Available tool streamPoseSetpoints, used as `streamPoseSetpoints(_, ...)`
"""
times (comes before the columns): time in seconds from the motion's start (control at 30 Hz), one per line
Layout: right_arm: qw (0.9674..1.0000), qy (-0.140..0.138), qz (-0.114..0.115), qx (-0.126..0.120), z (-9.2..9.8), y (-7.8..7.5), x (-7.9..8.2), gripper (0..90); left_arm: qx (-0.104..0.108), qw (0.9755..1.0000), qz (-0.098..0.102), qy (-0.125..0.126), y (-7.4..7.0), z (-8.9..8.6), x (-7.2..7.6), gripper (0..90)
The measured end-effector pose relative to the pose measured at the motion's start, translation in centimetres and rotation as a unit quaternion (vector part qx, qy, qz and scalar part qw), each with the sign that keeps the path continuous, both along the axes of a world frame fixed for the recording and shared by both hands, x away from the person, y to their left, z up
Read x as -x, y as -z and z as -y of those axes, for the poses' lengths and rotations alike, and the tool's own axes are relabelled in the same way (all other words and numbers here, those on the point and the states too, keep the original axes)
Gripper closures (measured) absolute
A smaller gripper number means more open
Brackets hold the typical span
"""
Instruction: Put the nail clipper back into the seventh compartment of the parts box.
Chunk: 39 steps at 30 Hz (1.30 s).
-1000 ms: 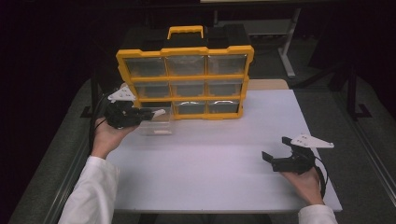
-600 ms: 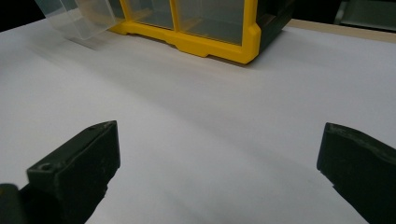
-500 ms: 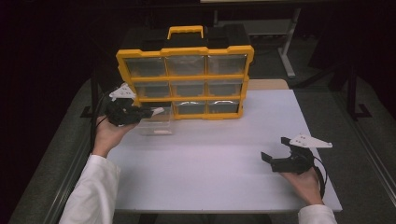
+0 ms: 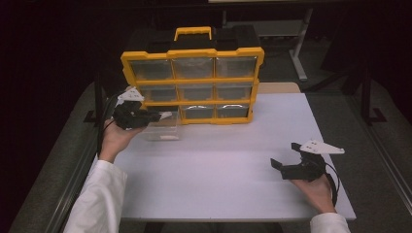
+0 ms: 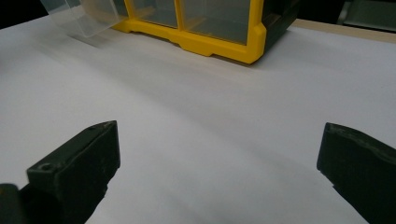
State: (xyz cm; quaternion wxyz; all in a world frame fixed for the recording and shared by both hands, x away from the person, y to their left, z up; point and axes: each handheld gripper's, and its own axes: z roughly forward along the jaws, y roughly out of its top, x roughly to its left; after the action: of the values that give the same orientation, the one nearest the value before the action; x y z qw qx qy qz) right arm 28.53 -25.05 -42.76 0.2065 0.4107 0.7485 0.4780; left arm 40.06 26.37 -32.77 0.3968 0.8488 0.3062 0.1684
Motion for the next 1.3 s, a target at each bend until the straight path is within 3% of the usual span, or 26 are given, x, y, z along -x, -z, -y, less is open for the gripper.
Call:
streamPoseSetpoints(0.17,1.0,0.0,0.0,-0.001,0.0,0.0,0.0,0.0,0.006,1.0,-0.004,0.0,0.5,0.1,-0.7,77.9)
streamPoseSetpoints(0.3,1.0,0.0,-0.002,-0.001,0.0,0.1,0.0,0.0,-0.005,1.0,-0.005,0.007,0.8,0.5,-1.0,77.9)
streamPoseSetpoints(0.5,1.0,-0.002,-0.002,0.0,0.0,0.1,0.0,0.0,-0.005,1.0,-0.007,-0.001,1.0,0.4,-1.3,77.0)
streamPoseSetpoints(0.53,1.0,-0.002,-0.002,0.0,0.0,0.1,0.0,0.0,0.003,0.9999,-0.005,-0.011,1.0,0.3,-1.3,73.7)
streamPoseSetpoints(0.57,1.0,-0.004,-0.001,-0.003,0.0,0.1,0.0,0.0,0.009,0.9998,-0.006,-0.015,0.9,0.2,-1.3,57.4)
streamPoseSetpoints(0.63,1.0,-0.004,-0.001,-0.005,0.0,0.1,0.0,0.0,0.031,0.9994,-0.002,-0.015,0.7,-0.1,-1.1,48.9)
streamPoseSetpoints(0.67,1.0,-0.004,-0.001,-0.005,0.0,0.1,0.0,0.0,0.031,0.9994,-0.002,-0.015,0.7,-0.1,-1.1,44.2)
streamPoseSetpoints(0.7,1.0,-0.004,-0.001,-0.005,0.0,0.1,0.0,0.0,0.042,0.9991,-0.001,-0.011,0.6,-0.3,-1.0,44.2)
streamPoseSetpoints(0.77,1.0,-0.004,-0.001,-0.005,0.0,0.1,0.0,0.0,0.066,0.9978,0.005,-0.009,0.3,-0.7,-0.8,32.0)
streamPoseSetpoints(0.83,1.0,-0.005,-0.002,-0.003,0.0,0.1,0.0,0.0,0.069,0.9973,0.016,-0.015,0.2,-0.7,-0.6,13.2)
streamPoseSetpoints(0.9,1.0,-0.005,-0.002,-0.002,-0.1,0.1,0.0,0.0,0.065,0.9976,0.019,-0.014,0.1,-0.6,-0.5,10.8)
streamPoseSetpoints(0.97,1.0,-0.005,-0.004,-0.002,-0.1,0.1,0.0,0.0,0.067,0.9973,0.027,-0.009,0.1,-0.5,-0.2,1.9)
streamPoseSetpoints(1.07,1.0,-0.005,-0.004,-0.001,-0.1,0.2,0.0,0.0,0.074,0.9967,0.03,-0.016,0.3,-0.4,-0.1,0.0)
streamPoseSetpoints(1.13,1.0,-0.004,-0.004,-0.002,-0.1,0.1,0.0,0.0,0.072,0.9958,0.049,-0.027,0.6,-0.7,0.2,0.0)
streamPoseSetpoints(1.17,1.0,-0.004,-0.004,-0.002,-0.1,0.1,0.0,0.0,0.072,0.9958,0.049,-0.027,0.6,-0.7,0.2,0.0)
streamPoseSetpoints(1.3,1.0,-0.004,-0.004,-0.002,-0.1,0.2,0.0,0.0,0.09,0.9936,0.057,-0.037,0.8,-1.6,0.5,0.0)
